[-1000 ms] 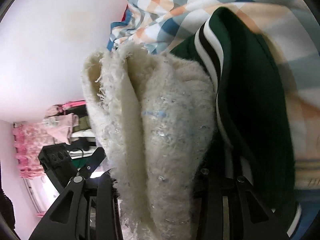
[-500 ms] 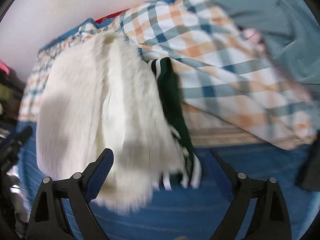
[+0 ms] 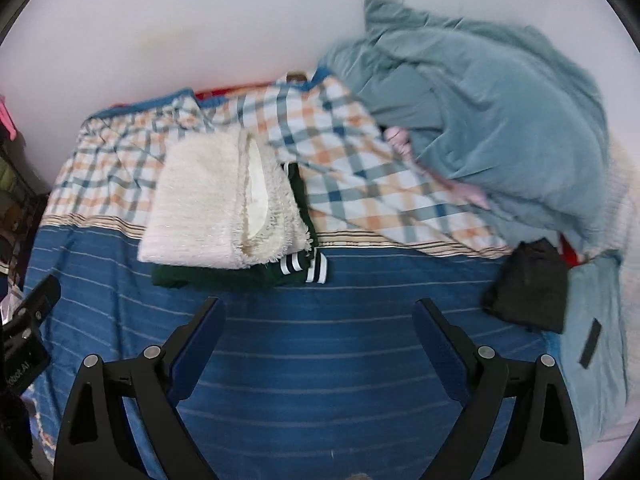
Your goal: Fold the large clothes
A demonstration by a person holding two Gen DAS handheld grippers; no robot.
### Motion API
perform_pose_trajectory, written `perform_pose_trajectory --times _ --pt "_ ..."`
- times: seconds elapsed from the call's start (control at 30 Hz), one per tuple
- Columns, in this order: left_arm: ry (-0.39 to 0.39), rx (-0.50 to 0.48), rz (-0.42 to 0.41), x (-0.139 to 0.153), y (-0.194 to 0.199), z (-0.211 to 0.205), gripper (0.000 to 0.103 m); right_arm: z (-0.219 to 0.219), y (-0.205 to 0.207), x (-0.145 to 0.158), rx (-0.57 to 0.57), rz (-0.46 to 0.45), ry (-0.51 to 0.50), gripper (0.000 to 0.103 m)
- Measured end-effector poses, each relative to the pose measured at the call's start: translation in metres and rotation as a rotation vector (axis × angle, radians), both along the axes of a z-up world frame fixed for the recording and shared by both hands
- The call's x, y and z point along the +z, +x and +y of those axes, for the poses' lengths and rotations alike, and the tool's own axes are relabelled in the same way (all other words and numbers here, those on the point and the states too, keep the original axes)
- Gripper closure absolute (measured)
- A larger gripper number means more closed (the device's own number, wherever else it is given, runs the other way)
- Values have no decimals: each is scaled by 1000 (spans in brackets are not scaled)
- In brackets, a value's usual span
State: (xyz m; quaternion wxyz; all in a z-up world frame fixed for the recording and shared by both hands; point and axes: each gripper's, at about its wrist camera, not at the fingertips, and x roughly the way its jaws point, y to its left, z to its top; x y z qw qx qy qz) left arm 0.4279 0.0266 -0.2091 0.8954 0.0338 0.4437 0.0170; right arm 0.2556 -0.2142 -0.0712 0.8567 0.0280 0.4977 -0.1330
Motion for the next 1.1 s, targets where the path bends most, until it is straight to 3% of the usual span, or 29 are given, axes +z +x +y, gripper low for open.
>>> perform_pose_trajectory --times 0.2,0.5,0.73,1.1 --pt "-4 5 -50 72 -78 7 4 13 -96 100 4 -74 -8 7" --pt "-41 -7 -107 149 -167 19 4 26 -212 212 16 -190 -24 7" --pt "-56 -13 -170 185 -214 23 4 32 -275 257 40 -243 -24 7" --pt "-59 -17 -205 203 -254 26 4 48 -330 299 78 -313 -69 7"
